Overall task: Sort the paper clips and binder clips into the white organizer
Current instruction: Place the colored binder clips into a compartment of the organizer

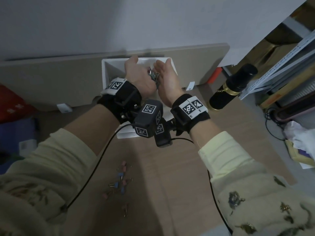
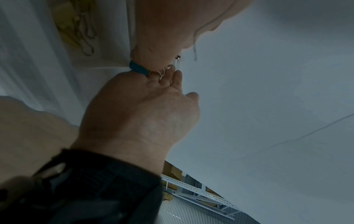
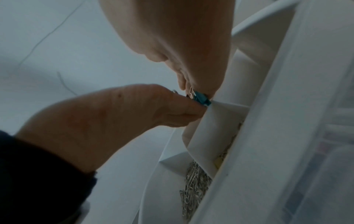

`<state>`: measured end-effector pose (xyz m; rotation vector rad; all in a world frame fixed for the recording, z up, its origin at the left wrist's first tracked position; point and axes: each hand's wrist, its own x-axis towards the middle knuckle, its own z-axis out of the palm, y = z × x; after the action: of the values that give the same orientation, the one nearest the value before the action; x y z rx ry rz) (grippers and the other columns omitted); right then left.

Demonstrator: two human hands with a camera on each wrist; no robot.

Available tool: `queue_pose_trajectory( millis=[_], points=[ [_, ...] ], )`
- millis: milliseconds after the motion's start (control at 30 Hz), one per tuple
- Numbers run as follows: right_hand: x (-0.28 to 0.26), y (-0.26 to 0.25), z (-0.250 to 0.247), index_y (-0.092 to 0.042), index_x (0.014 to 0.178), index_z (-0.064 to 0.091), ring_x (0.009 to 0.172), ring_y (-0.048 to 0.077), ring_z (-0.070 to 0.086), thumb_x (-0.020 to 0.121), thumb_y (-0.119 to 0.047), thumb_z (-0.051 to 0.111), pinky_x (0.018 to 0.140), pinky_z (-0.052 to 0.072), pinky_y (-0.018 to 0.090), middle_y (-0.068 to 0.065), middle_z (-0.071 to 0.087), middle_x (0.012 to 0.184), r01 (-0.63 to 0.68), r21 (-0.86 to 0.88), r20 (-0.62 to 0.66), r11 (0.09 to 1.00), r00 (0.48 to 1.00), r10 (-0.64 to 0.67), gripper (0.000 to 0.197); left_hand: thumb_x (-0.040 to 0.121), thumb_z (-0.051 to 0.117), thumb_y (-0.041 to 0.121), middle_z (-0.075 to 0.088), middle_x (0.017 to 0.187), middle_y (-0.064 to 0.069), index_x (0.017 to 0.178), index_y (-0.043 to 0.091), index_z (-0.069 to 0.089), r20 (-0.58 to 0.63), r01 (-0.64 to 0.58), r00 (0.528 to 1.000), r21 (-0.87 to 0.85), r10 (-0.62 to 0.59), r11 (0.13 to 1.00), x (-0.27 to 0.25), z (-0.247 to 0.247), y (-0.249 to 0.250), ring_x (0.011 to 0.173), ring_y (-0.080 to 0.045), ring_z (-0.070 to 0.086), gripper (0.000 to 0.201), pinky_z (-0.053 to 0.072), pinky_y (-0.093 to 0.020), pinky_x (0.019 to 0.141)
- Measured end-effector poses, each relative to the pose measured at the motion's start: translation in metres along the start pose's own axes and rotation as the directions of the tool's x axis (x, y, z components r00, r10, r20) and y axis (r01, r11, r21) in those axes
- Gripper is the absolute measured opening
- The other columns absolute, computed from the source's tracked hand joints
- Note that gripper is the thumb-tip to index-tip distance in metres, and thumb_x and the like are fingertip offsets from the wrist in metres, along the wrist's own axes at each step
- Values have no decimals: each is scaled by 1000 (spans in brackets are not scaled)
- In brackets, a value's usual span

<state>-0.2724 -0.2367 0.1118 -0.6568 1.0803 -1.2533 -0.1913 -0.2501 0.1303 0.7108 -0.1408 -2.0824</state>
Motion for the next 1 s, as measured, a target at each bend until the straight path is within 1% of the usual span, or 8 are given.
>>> queue_pose_trajectory(
  millis=[200,433,600,667,767,867,933,1000],
  points=[
    [14,10,-5,-7,143,34,140,19,30,103,-40,13,117,21,36,9,32,151,85,14,5,996,996,-85,56,95,22,54,49,134,-16,128,-4,45,24,5,1000,60,-6,998,-8,-2,2,120,-30,50,70,40,-40,96],
    [13,15,-9,-7,137,41,137,19,34,104,-37,13,105,29,26,9,39,147,154,46,12,987,988,-155,52,96,16,52,49,126,-9,137,-1,39,-53,-5,998,209,16,978,-19,-1,4,91,-18,54,71,41,-30,69],
    [7,12,-12,-6,135,44,134,18,40,104,-33,17,107,29,26,10,44,144,193,44,-3,980,981,-193,49,97,18,51,44,141,-12,140,-4,35,-100,-42,993,241,68,970,-20,-5,5,130,-16,42,72,40,-25,94],
    [5,11,-14,-6,133,45,133,18,41,104,-33,17,107,29,27,10,46,142,199,27,-6,980,980,-199,49,96,19,51,38,147,-12,142,-3,33,-105,-50,991,267,80,963,-20,-7,6,143,-18,21,72,19,-33,115],
    [-1,11,-14,-5,132,47,132,19,43,104,-33,18,108,29,26,11,48,141,219,5,-13,976,976,-219,48,96,21,51,38,148,-13,147,1,24,-119,-61,988,280,98,958,-26,-6,7,144,-16,15,72,8,-35,117],
    [-10,11,-15,-6,128,50,129,18,46,104,-31,21,109,30,28,9,53,136,233,-13,-17,972,972,-233,45,96,22,50,43,143,-12,147,-1,24,-109,-71,989,263,103,962,-34,-8,6,136,-17,32,71,22,-31,110],
    [-19,13,-16,-11,116,57,117,16,55,104,-28,26,102,38,27,5,62,119,249,-58,-32,967,967,-252,37,96,22,49,48,137,-11,146,-1,26,-86,-73,991,260,99,963,-41,-13,4,109,-15,50,71,37,-26,86],
    [-33,17,-15,-15,96,61,92,14,61,101,-23,33,84,44,25,0,65,93,275,-136,-69,952,956,-286,29,96,23,47,49,135,-11,143,-1,33,-68,-93,991,244,112,965,-50,-22,2,90,-13,50,67,33,-23,68]
  ],
)
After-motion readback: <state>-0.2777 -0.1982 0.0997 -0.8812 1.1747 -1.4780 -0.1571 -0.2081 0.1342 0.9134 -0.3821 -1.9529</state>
